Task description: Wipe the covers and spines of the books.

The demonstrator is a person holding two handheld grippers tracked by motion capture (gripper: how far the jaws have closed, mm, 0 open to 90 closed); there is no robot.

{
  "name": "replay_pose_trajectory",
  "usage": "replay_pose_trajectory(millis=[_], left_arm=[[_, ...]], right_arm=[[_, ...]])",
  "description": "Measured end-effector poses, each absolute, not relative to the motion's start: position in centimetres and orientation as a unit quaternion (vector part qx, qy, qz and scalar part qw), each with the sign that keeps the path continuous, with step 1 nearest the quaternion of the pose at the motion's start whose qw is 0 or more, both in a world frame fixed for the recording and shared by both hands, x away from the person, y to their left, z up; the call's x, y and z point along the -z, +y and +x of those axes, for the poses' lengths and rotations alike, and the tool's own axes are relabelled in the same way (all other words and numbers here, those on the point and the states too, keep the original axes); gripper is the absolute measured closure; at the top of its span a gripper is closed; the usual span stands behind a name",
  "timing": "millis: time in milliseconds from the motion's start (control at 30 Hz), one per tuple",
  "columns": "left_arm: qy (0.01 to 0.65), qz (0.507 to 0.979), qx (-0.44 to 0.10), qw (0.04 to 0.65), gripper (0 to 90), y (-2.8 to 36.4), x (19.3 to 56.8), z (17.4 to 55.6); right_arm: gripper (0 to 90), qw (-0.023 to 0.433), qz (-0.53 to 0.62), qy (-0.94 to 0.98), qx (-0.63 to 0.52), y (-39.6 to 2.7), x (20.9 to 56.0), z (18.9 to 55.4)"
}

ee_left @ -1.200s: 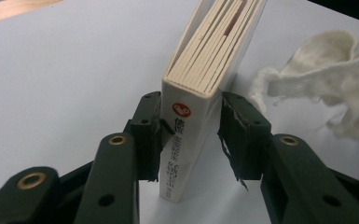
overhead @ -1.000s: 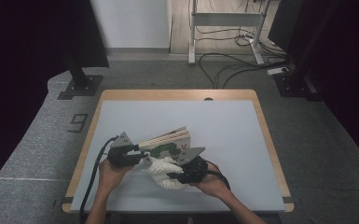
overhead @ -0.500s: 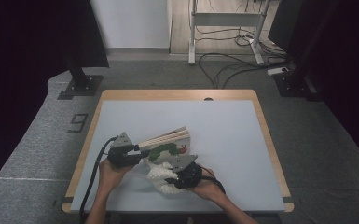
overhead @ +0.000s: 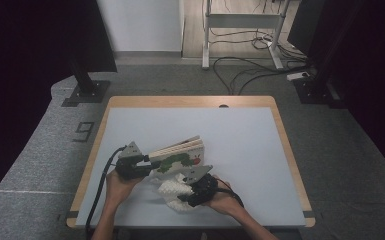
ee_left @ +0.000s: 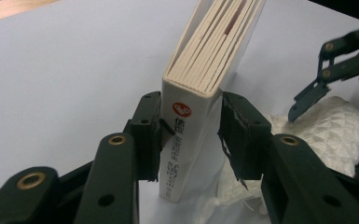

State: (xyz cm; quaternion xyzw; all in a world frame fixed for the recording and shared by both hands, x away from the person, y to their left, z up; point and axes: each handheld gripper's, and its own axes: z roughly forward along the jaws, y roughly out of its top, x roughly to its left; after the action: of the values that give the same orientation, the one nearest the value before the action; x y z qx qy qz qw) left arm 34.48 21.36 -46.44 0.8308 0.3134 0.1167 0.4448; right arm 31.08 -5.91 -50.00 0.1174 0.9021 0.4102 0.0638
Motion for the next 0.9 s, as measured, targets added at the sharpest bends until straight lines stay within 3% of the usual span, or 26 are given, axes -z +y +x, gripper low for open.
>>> replay_pose_trajectory(millis=[133, 400, 900], left_arm=[[0.314, 0.83, -0.118, 0.445, 59.2, 21.3, 46.5, 34.5], [0.314, 0.83, -0.117, 0.445, 59.2, 21.4, 46.5, 34.5], [0.313, 0.831, -0.12, 0.444, 59.1, 21.3, 46.5, 34.4]], right_arm=[[27.0, 0.06, 0.122, 0.894, -0.426, -6.0, 48.9, 31.3], [27.3, 0.064, 0.14, 0.886, -0.438, -6.4, 47.6, 32.1], [26.9, 0.096, 0.218, 0.86, -0.452, -11.3, 46.9, 34.0]])
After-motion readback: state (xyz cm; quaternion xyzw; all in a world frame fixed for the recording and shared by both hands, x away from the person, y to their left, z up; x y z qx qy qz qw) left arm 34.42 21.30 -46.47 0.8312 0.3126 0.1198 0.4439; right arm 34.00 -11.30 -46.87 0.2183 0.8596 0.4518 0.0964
